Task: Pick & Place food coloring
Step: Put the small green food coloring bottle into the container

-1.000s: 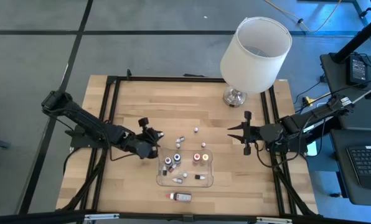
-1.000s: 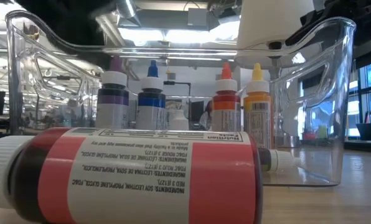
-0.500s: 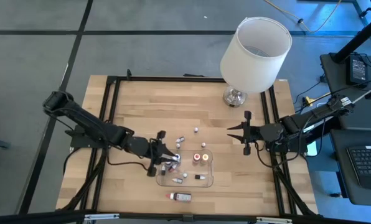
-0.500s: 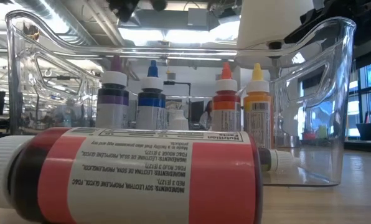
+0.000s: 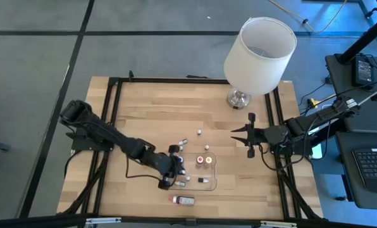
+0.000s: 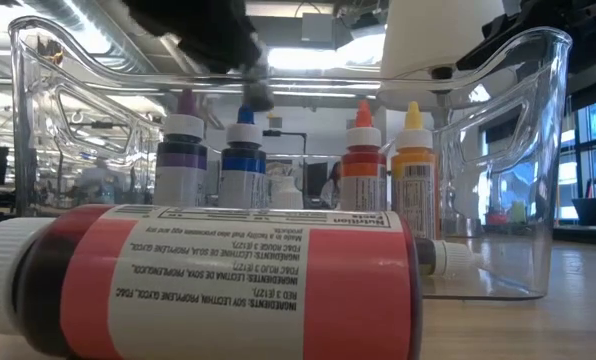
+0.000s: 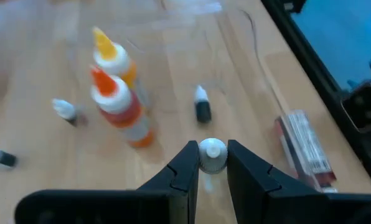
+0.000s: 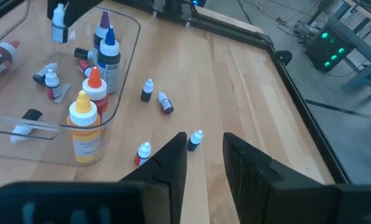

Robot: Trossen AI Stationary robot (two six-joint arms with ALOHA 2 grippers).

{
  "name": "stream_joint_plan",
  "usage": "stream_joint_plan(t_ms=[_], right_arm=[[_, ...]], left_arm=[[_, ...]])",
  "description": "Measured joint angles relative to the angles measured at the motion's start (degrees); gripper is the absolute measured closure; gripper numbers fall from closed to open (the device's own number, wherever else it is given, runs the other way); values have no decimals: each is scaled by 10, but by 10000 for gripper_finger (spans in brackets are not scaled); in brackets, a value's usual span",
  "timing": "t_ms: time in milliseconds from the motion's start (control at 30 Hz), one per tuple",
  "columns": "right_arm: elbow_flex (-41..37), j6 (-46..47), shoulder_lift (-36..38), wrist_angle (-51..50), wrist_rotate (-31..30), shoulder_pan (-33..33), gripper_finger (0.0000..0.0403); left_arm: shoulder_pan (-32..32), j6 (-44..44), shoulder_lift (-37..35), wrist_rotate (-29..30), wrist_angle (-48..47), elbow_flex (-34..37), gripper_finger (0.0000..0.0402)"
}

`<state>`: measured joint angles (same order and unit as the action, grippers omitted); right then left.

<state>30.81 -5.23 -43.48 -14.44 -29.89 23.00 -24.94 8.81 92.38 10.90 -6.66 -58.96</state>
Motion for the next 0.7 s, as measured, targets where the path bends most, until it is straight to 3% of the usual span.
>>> stream_joint_plan(t_ms=[500, 700], right_arm=[[0, 0, 0, 0, 0, 0, 296], [0, 0, 0, 0, 0, 0, 296]], left_arm=[[-20, 20, 52, -20, -29, 0, 340], [-20, 20, 52, -20, -31, 0, 320]])
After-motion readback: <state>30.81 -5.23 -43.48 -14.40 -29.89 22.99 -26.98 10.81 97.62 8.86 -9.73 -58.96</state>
